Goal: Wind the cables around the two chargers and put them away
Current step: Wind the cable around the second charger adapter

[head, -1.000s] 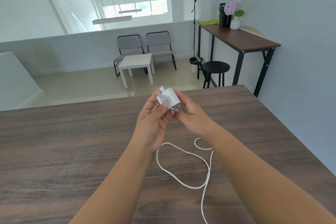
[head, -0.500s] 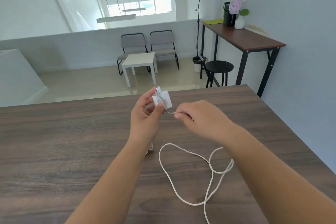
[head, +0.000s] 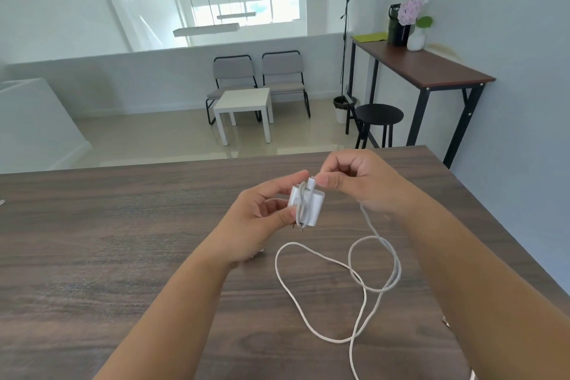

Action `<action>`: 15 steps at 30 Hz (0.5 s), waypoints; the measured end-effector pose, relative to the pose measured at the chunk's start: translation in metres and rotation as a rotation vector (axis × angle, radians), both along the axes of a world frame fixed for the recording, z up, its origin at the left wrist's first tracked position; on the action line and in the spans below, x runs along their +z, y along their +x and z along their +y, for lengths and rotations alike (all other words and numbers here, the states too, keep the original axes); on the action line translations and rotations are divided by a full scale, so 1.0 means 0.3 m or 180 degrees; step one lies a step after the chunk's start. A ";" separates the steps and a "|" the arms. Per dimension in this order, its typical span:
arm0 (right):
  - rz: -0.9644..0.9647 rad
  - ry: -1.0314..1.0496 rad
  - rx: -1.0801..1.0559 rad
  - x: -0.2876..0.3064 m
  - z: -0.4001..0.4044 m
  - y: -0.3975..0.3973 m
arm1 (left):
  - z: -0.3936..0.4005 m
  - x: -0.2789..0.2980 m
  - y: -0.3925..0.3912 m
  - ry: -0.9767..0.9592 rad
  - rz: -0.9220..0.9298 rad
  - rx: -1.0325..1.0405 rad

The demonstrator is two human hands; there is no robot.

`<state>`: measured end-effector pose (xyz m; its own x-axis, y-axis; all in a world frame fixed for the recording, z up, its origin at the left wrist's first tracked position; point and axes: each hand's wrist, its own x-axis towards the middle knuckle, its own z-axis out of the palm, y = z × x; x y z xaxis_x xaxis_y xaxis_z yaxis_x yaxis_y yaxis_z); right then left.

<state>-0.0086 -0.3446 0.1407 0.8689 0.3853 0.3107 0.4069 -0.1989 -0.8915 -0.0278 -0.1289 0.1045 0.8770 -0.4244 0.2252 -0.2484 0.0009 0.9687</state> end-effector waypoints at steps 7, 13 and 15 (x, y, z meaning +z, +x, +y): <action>0.0883 0.1473 -0.0172 -0.143 0.089 -0.023 | -0.024 -0.034 -0.007 -0.1327 0.0619 -0.0352; -0.0073 -0.0445 -0.0870 -0.236 0.157 -0.082 | -0.063 -0.028 0.006 -0.1421 0.0401 0.0722; -0.0335 -0.0967 -0.0868 -0.226 0.157 -0.097 | -0.060 -0.037 0.016 -0.1200 0.0320 0.1084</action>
